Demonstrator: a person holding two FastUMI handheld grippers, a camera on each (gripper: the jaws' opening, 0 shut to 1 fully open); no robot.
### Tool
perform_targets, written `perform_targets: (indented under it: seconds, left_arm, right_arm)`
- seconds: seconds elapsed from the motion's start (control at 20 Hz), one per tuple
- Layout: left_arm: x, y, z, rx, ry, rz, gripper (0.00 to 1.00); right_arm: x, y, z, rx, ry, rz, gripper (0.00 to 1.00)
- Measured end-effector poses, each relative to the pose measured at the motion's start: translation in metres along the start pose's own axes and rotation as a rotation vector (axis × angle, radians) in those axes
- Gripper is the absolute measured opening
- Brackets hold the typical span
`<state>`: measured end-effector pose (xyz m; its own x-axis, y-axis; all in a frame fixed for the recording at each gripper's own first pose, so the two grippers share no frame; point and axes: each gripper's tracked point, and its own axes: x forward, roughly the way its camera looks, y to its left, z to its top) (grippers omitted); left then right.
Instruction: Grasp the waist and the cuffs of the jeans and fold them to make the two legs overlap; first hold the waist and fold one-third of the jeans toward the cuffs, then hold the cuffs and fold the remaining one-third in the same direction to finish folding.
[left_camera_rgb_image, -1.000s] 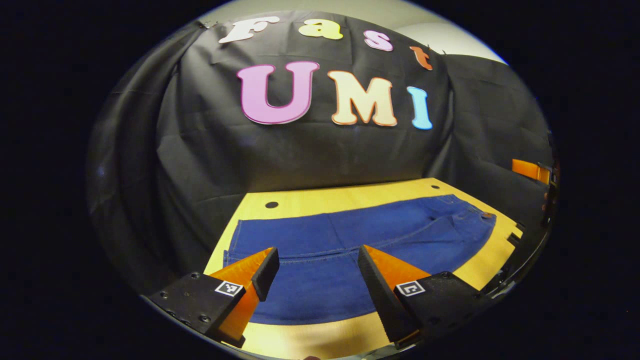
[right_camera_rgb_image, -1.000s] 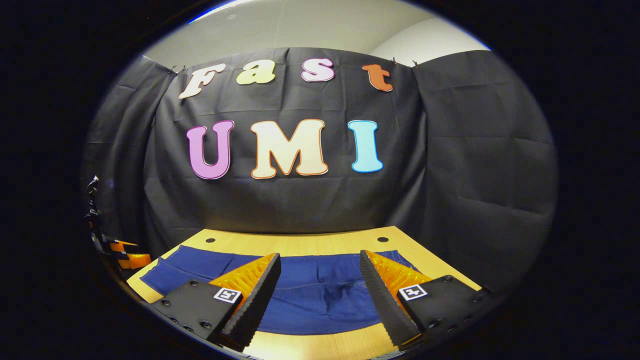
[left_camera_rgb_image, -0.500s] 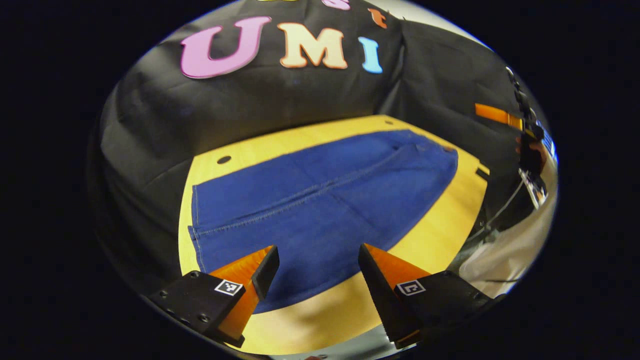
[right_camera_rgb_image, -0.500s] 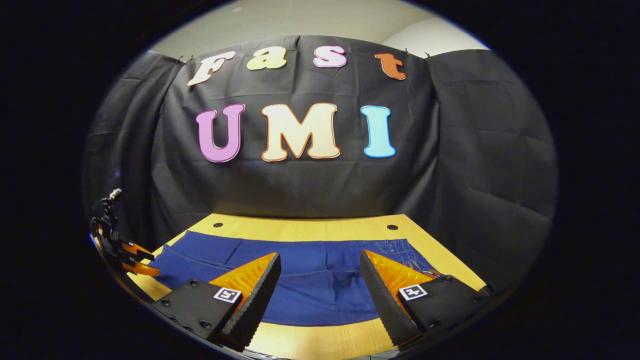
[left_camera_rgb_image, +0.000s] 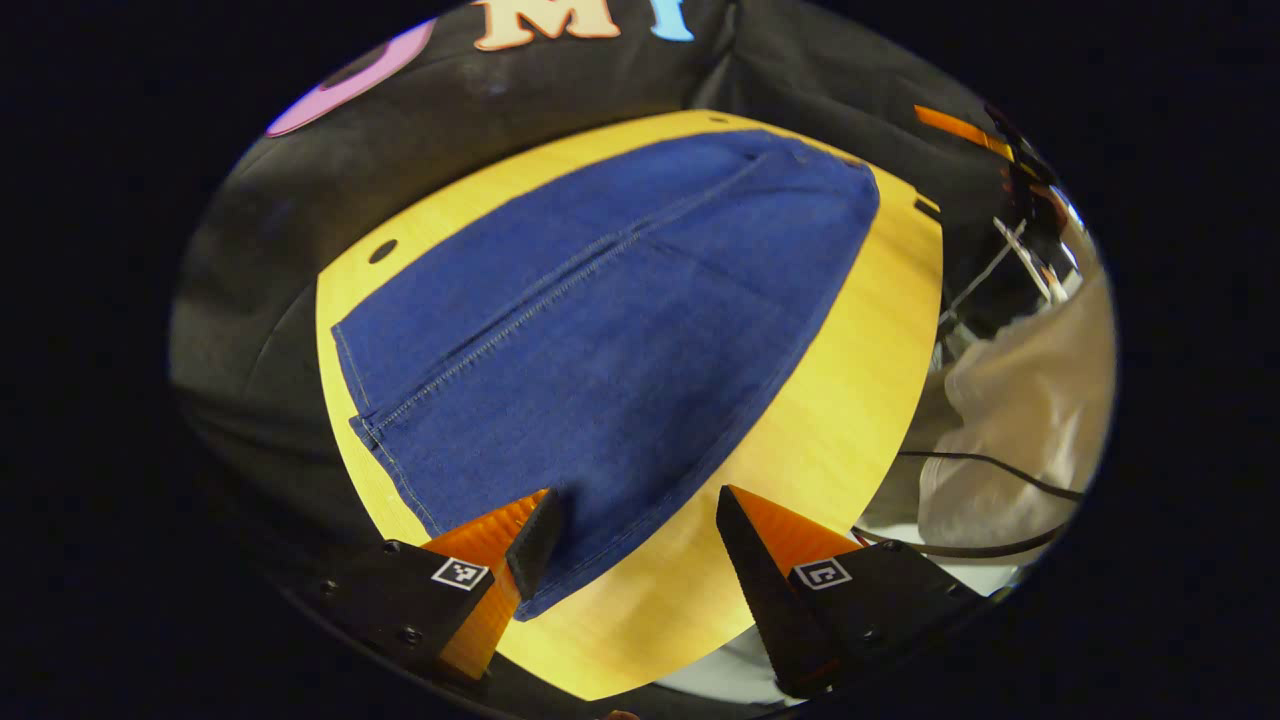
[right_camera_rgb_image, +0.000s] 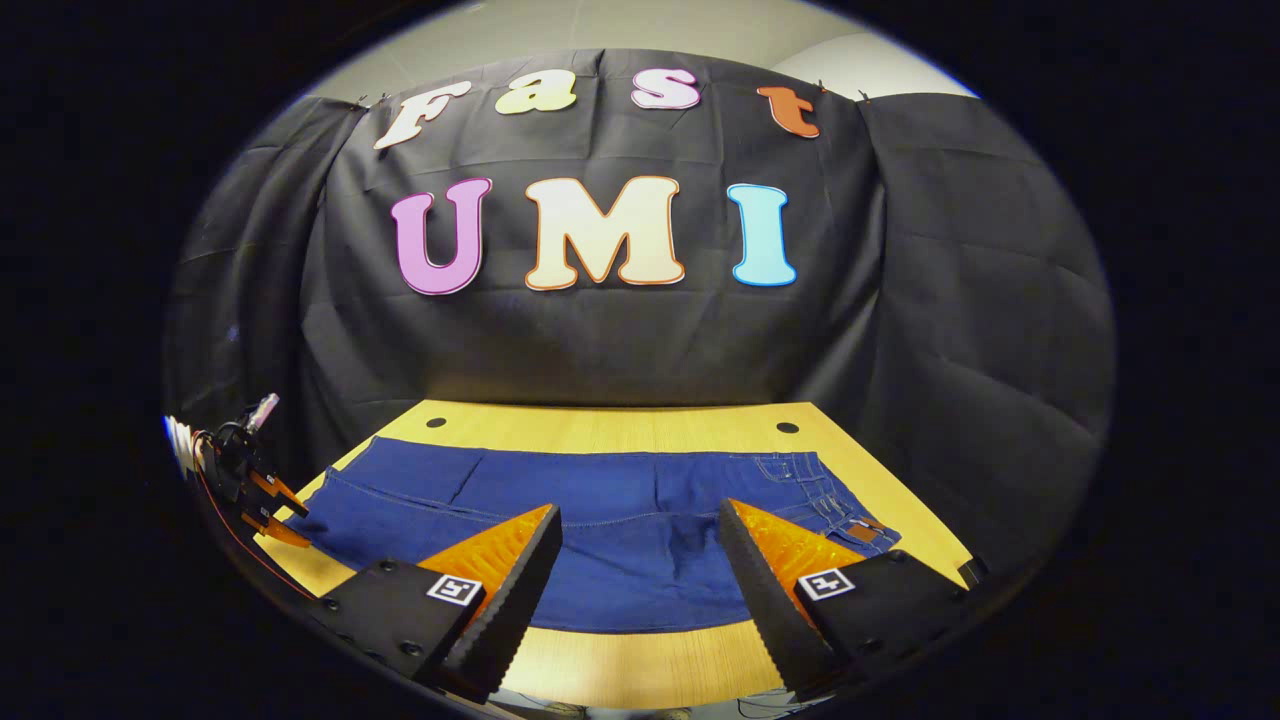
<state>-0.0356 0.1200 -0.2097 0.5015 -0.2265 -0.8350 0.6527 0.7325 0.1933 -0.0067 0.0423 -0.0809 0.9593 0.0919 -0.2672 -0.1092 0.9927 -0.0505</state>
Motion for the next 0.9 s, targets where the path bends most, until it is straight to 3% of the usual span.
perform_targets:
  seconds: [0.3,0.6,0.75,0.9]
  left_arm:
    - [0.009,0.017,-0.028,0.21,0.177,-0.014,0.94]
    - [0.02,0.007,-0.034,0.243,0.242,-0.068,0.94]
    - [0.023,0.005,-0.034,0.244,0.274,-0.094,0.89]
    - [0.023,0.005,-0.034,0.243,0.284,-0.1,0.93]
  right_arm:
    - [-0.005,0.007,-0.004,-0.003,0.019,0.014,0.99]
    - [-0.009,-0.001,-0.017,-0.013,0.062,-0.004,0.99]
    - [-0.007,0.004,-0.027,0.002,0.094,0.013,0.99]
    - [-0.004,0.016,-0.038,-0.006,0.129,0.047,0.98]
